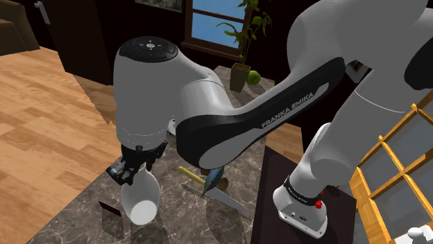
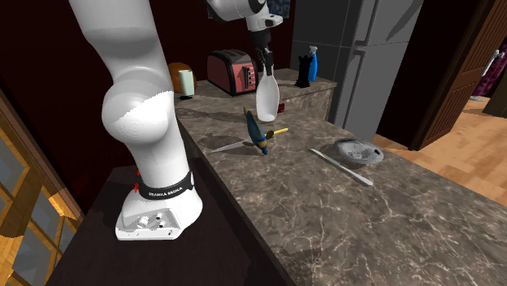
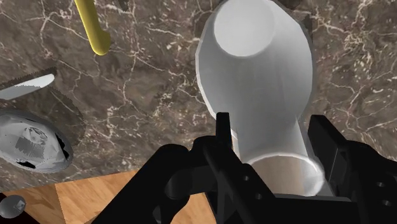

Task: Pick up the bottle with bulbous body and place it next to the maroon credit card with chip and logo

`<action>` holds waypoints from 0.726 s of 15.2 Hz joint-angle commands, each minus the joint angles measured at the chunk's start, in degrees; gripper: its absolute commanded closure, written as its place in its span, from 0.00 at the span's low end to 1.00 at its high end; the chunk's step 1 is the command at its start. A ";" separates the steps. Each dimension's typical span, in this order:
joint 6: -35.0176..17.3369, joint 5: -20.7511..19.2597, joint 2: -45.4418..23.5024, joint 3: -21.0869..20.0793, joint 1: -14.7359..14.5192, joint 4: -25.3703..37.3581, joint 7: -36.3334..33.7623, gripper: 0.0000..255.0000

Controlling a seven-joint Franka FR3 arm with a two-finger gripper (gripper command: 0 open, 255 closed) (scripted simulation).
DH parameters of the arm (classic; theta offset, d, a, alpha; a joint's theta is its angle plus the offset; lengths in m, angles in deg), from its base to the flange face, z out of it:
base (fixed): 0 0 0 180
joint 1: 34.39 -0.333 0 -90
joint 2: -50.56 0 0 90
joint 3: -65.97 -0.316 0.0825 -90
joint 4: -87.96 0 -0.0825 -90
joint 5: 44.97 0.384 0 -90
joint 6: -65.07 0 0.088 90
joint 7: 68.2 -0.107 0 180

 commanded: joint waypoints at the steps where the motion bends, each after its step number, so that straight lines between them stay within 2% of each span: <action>1: -0.05 -0.01 0.01 0.00 0.00 -0.01 -0.01 1.00; 3: -0.05 -0.01 0.01 0.00 0.00 -0.01 -0.01 1.00; 4: -0.04 -0.01 0.01 0.00 0.00 -0.01 -0.01 0.00; 9: -0.04 -0.01 0.01 0.00 0.00 0.00 -0.01 0.00; 11: 3.26 3.15 3.05 0.30 -0.21 1.35 2.18 0.00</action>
